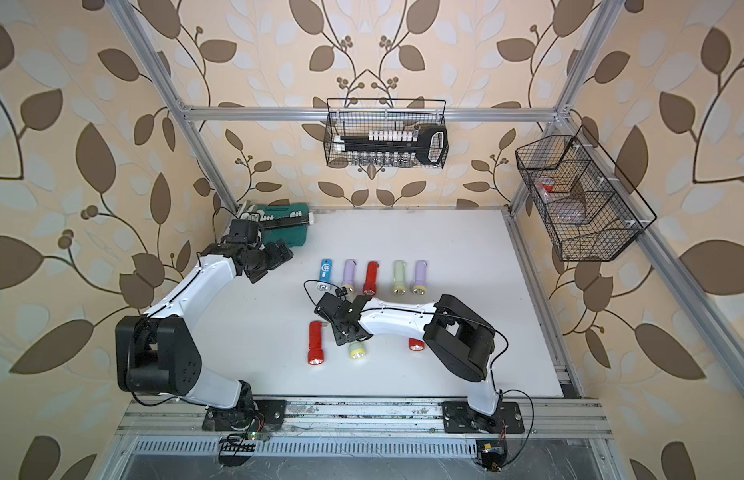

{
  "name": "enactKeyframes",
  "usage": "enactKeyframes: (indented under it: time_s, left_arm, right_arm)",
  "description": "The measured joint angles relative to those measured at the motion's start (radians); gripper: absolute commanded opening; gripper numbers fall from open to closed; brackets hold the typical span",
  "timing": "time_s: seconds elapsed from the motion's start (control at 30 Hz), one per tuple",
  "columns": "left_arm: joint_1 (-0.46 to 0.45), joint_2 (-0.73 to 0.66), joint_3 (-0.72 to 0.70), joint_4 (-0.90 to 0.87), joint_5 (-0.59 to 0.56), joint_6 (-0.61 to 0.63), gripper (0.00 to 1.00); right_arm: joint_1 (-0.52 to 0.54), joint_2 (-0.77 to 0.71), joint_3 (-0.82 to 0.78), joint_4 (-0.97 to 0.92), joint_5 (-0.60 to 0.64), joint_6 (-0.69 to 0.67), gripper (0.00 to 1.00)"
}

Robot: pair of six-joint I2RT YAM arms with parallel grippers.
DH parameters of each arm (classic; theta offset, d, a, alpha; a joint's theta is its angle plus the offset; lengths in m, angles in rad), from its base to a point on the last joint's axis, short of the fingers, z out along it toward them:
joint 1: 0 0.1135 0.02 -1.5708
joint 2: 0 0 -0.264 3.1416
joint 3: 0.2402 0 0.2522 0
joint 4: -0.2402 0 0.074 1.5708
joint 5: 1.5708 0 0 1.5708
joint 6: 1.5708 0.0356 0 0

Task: Close the plug at the bottom of the flashlight
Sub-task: Pick up the flashlight from the center of the board.

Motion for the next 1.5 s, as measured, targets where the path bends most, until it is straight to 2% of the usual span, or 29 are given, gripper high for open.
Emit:
enactKeyframes:
  time_s: [0.2, 0.37, 0.5, 0.67, 0.8, 1.0, 1.2, 1.33, 1.5]
  left_arm:
    - [0.023, 0.003, -0.012, 0.010, 0.051, -0.039, 0.99]
    - [0.023, 0.003, -0.024, 0.023, 0.068, -0.058, 0.99]
    - [0.023, 0.003, -0.026, 0.024, 0.079, -0.061, 0.99]
    - [0.023, 0.003, -0.027, 0.029, 0.085, -0.062, 0.99]
    - [0.023, 0.003, -0.027, 0.032, 0.109, -0.064, 0.99]
    - [0.023, 0.003, -0.051, 0.089, 0.218, -0.079, 0.99]
    - [0.000, 0.003, -0.088, 0.139, 0.330, -0.110, 0.99]
    - [-0.074, 0.003, -0.089, 0.173, 0.395, -0.116, 0.99]
    - [-0.179, 0.003, -0.089, 0.188, 0.459, -0.133, 0.97]
  right_arm:
    - [0.000, 0.045, 0.023, -0.023, 0.019, 0.007, 0.50]
    - [0.000, 0.056, 0.039, -0.036, 0.031, 0.008, 0.40]
    - [0.000, 0.057, 0.042, -0.039, 0.037, 0.005, 0.24]
    - [0.000, 0.050, 0.033, -0.017, 0.037, -0.003, 0.12]
    - [0.000, -0.010, -0.015, 0.027, 0.031, -0.041, 0.00]
    - [-0.014, -0.192, -0.103, 0.108, 0.023, -0.143, 0.00]
    - [-0.094, -0.399, -0.208, 0.194, 0.014, -0.266, 0.00]
    - [-0.171, -0.531, -0.296, 0.243, 0.017, -0.358, 0.00]
    - [-0.209, -0.669, -0.431, 0.357, 0.033, -0.508, 0.00]
